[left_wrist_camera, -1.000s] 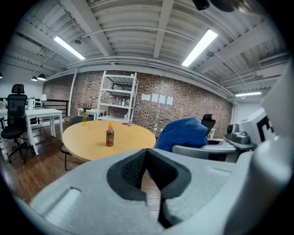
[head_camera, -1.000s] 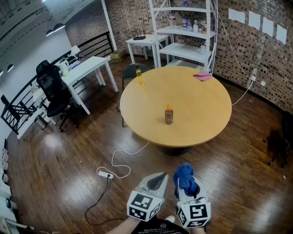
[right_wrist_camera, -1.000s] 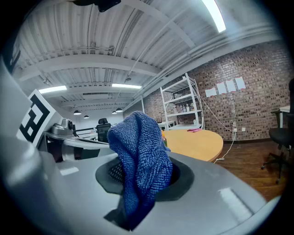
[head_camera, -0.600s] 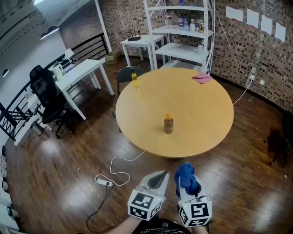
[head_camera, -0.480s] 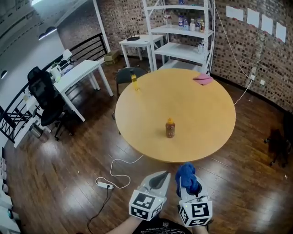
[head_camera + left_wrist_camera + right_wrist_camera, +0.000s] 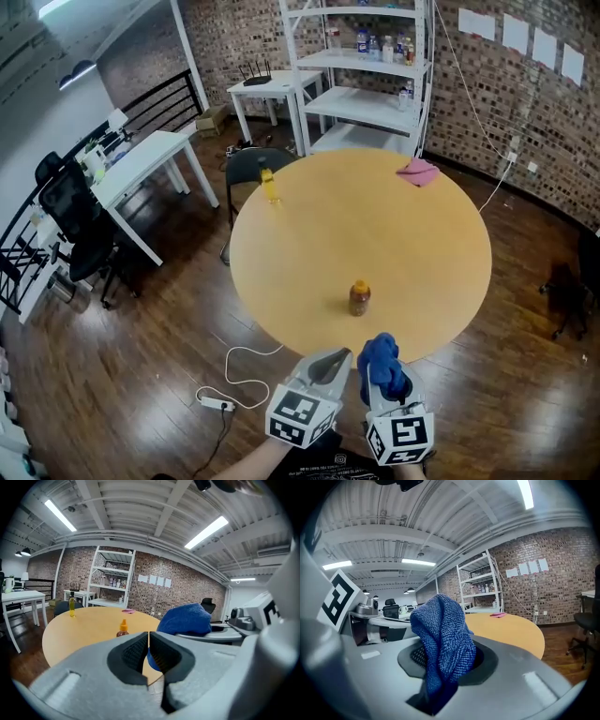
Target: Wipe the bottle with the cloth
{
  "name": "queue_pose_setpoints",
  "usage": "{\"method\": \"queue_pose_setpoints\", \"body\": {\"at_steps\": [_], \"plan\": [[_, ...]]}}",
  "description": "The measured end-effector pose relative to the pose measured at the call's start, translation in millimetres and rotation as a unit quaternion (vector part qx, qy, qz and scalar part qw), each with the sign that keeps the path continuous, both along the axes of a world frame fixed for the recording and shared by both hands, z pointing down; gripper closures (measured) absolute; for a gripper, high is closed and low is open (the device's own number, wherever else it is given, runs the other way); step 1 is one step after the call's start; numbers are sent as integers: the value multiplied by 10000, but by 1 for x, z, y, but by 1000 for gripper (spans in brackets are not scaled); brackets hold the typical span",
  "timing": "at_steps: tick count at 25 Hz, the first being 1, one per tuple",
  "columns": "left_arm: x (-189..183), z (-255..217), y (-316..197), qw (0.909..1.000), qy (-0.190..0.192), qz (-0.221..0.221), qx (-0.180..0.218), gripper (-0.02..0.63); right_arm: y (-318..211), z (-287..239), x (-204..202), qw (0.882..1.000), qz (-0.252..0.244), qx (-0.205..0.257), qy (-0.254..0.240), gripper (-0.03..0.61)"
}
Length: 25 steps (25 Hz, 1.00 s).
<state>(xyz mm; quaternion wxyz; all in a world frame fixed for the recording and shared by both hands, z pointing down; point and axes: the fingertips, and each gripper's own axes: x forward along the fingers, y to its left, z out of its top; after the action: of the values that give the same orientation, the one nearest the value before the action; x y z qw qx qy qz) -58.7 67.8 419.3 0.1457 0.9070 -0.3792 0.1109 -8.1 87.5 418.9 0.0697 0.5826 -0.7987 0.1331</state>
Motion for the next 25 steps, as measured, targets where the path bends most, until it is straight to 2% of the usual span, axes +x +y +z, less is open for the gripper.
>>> {"method": "queue_pose_setpoints", "body": {"at_steps": [6,12,18,25], "plan": [[1,3,-42,9995,-22,304,41,611,-36,2,0,9996,290,17,42,469],[4,7,-63,9990,-33,449,12,611,-53,5,3,9989,446,-55,121,469],[6,14,-74,9988,41,466,-117,611,-66,4,5,9987,486,-59,149,469],[17,21,-101,9985,154,526,-35,607,-85,15,17,9990,432,-76,128,469]]}}
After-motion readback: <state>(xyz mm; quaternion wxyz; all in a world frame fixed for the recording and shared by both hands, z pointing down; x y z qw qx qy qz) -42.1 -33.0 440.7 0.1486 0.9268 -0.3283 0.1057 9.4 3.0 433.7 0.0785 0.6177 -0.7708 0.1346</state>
